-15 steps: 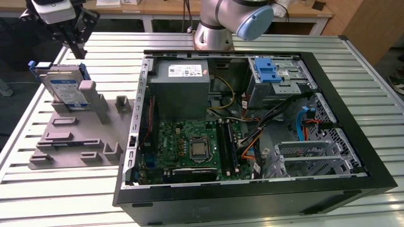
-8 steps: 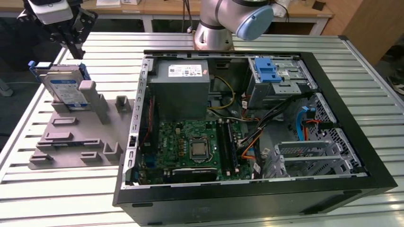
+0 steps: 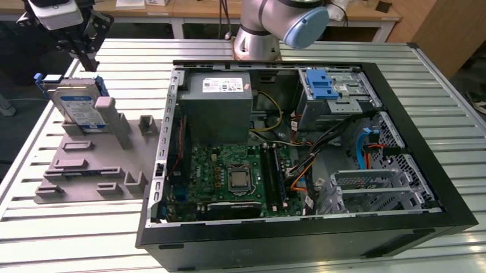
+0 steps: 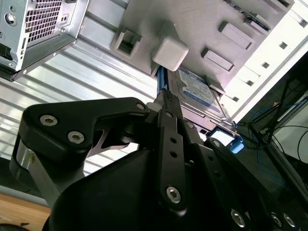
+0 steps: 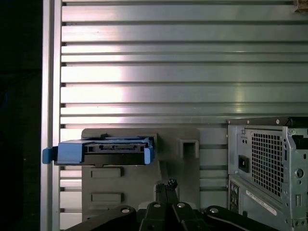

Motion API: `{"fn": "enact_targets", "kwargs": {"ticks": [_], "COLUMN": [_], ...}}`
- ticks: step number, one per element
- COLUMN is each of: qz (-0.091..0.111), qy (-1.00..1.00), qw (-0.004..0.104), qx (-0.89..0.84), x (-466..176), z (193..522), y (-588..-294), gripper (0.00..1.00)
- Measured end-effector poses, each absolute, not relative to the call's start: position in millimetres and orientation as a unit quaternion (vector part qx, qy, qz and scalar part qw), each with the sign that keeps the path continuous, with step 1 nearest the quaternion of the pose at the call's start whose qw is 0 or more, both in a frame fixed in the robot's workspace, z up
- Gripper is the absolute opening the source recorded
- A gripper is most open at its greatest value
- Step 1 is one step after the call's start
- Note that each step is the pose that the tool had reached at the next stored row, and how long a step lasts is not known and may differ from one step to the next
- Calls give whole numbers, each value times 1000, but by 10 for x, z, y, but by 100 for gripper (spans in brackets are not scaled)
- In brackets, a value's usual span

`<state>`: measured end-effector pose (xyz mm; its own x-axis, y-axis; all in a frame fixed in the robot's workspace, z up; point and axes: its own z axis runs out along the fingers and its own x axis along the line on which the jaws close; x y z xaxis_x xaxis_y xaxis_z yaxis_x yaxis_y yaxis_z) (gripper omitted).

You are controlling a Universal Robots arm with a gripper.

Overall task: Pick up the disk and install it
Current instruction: 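Reach for the disk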

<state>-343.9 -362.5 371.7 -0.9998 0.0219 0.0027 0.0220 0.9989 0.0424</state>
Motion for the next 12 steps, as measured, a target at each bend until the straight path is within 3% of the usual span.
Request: {"fn": "enact_targets", "kwargs": {"ticks": [12], "qz": [-21], "qy": [-1000], "qw": [2], "qx": [-11], "x": [-3517], "z": [3700], "y": [-3621], "gripper": [11]}}
